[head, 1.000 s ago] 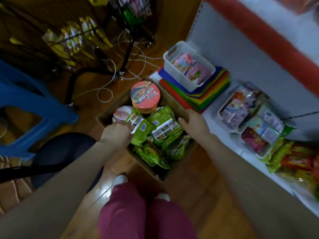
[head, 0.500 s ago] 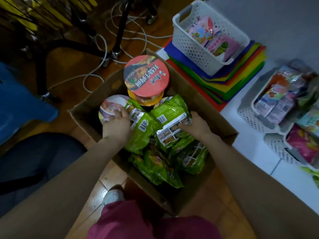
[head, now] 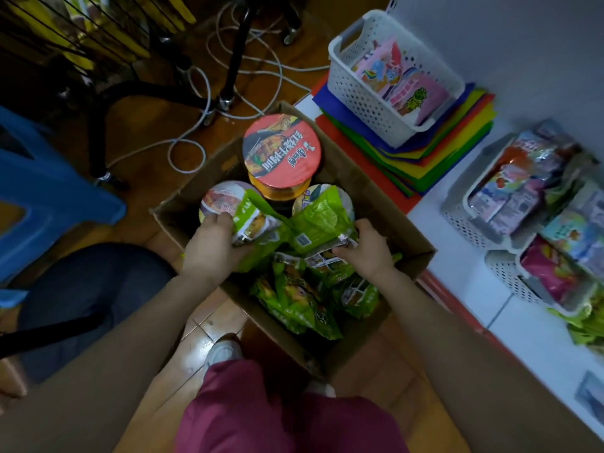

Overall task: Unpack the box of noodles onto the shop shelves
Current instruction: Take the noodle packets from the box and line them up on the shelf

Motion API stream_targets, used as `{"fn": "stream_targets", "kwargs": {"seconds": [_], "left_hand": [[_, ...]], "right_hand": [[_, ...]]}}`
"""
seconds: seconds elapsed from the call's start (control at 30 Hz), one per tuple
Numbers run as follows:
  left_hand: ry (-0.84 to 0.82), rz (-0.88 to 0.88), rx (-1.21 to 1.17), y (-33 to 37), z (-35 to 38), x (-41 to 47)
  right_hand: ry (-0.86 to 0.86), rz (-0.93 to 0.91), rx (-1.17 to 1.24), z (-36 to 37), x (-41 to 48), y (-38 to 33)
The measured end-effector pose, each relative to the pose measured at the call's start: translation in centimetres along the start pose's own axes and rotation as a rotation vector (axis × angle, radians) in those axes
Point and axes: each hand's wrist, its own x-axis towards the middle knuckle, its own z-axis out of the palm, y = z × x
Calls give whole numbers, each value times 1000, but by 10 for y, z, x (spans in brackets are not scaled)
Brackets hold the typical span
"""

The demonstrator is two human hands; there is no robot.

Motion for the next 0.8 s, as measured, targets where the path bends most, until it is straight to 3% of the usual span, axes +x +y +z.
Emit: {"fn": "stream_targets", "kwargs": {"seconds": [0.17,0.4,0.6,0.8], "left_hand": [[109,-118,-308,15,-62,-43],[213,-111,-442,69,-189,-114],[321,7,-413,105,-312,-170],[337,129,-261,137,-413,-198]], "right_hand": [[142,-46,85,-45,-58,-37],[276,-125,72,-142,-160,-110],[371,-239,83,-231,-256,-182],[461,-294,-62,-314,-336,-251]]}}
